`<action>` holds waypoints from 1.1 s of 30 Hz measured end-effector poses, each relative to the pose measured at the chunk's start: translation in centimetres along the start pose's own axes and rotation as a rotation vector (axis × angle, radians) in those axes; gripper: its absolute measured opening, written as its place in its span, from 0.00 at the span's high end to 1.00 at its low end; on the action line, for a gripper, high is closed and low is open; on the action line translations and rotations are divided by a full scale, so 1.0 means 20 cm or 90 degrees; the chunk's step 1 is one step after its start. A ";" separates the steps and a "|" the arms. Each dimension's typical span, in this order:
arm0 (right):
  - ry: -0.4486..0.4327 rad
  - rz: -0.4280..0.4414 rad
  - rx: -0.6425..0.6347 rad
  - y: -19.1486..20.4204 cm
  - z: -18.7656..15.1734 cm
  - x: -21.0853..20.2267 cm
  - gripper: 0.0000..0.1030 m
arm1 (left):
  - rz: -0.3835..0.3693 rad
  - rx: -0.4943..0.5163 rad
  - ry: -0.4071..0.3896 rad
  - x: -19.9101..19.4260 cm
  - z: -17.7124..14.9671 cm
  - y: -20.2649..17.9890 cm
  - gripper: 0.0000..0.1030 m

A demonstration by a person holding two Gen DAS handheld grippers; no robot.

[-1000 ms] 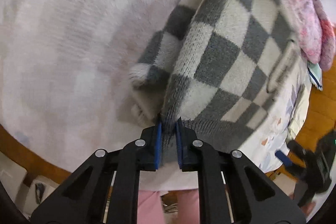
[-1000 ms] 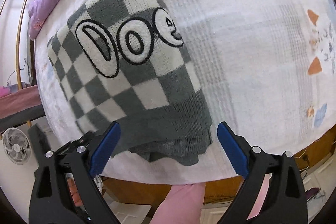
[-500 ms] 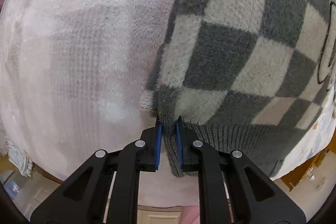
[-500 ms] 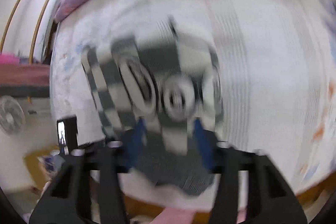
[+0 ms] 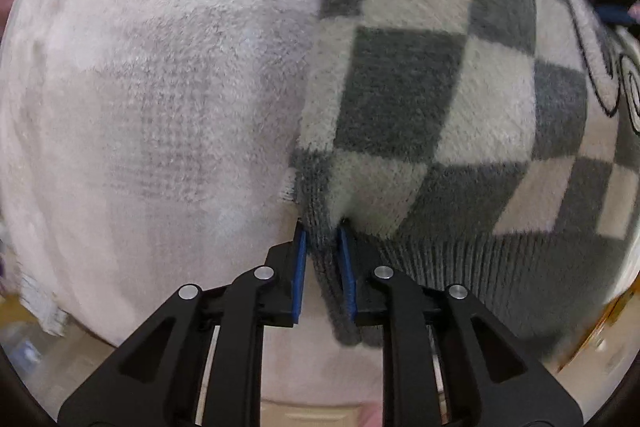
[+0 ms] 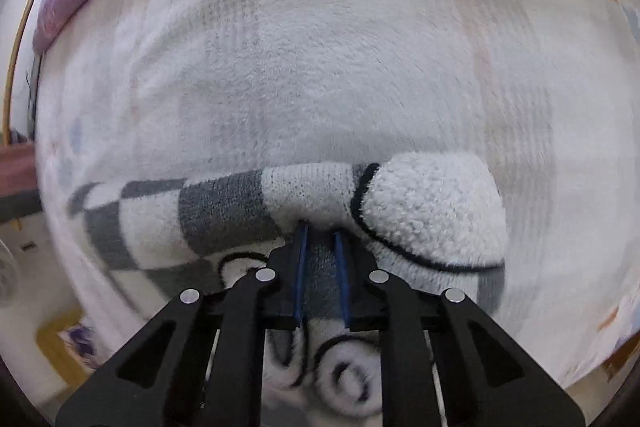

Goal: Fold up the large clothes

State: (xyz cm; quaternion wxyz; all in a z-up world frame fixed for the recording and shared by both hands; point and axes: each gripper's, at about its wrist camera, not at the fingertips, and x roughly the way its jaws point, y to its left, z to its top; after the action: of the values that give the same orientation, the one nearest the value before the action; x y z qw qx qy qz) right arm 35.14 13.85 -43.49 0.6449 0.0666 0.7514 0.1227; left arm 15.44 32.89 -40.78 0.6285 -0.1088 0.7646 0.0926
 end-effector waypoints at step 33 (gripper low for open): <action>0.004 0.015 0.060 -0.39 -0.01 -0.21 0.83 | -0.039 0.100 -0.150 -0.36 0.93 -0.40 0.89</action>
State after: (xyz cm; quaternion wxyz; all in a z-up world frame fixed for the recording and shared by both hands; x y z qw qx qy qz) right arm 36.11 5.23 -41.52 0.6374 0.1054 0.7574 0.0949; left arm 36.64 30.77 -37.27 0.7228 -0.0709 0.6869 0.0253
